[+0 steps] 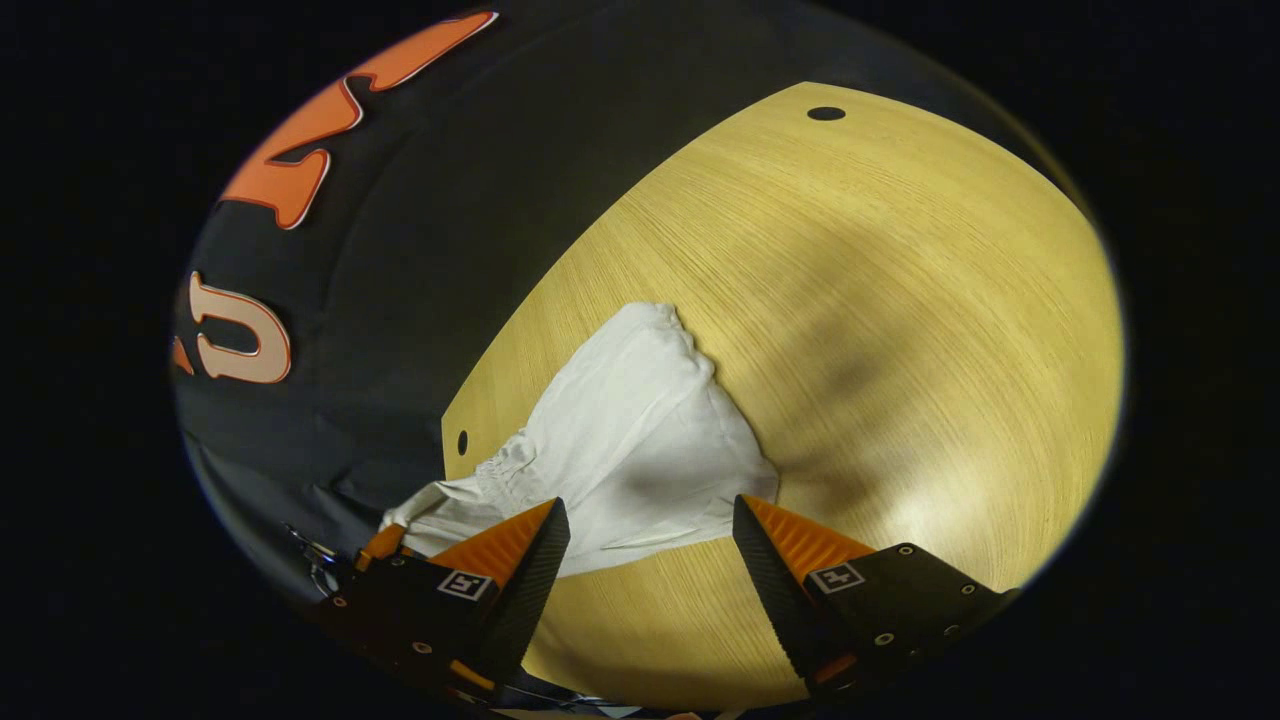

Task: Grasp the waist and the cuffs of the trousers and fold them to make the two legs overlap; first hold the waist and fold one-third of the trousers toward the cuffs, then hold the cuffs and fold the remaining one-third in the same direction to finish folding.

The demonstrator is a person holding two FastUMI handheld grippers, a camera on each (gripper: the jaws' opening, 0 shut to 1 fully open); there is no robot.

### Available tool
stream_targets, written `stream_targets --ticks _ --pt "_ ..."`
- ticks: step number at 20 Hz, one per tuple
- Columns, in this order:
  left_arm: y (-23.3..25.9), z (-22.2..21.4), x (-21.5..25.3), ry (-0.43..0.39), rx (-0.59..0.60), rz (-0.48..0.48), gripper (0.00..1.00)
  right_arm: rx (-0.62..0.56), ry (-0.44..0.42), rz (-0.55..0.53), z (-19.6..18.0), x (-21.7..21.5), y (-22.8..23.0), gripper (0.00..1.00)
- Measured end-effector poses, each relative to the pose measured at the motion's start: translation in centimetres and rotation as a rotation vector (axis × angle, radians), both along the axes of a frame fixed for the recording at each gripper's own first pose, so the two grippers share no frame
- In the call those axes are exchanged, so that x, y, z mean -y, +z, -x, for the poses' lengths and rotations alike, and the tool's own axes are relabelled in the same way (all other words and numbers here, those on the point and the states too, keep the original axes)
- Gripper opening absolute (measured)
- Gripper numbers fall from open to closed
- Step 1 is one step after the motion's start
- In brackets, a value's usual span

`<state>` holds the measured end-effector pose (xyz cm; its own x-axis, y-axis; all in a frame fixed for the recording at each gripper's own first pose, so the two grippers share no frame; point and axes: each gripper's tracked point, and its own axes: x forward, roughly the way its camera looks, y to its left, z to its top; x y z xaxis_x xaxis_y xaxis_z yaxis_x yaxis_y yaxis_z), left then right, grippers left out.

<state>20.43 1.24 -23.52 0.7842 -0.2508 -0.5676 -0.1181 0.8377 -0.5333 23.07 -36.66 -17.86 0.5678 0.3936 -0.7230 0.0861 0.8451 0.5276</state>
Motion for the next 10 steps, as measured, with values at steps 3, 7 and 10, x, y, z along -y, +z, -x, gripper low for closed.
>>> stream_targets --ticks 3,7,10 --pt "3.8 -0.8 4.6 -0.074 0.074 -0.038 0.07 0.022 -0.006 0.003 -0.2 2.3 0.4 0.99" --pt "5.2 -0.6 10.9 -0.143 0.078 -0.049 0.07 0.029 -0.024 -0.015 -0.2 5.9 1.1 0.99" --pt "4.5 -0.5 15.7 -0.213 0.078 -0.116 0.07 0.028 -0.057 -0.033 0.0 8.7 1.1 0.99"
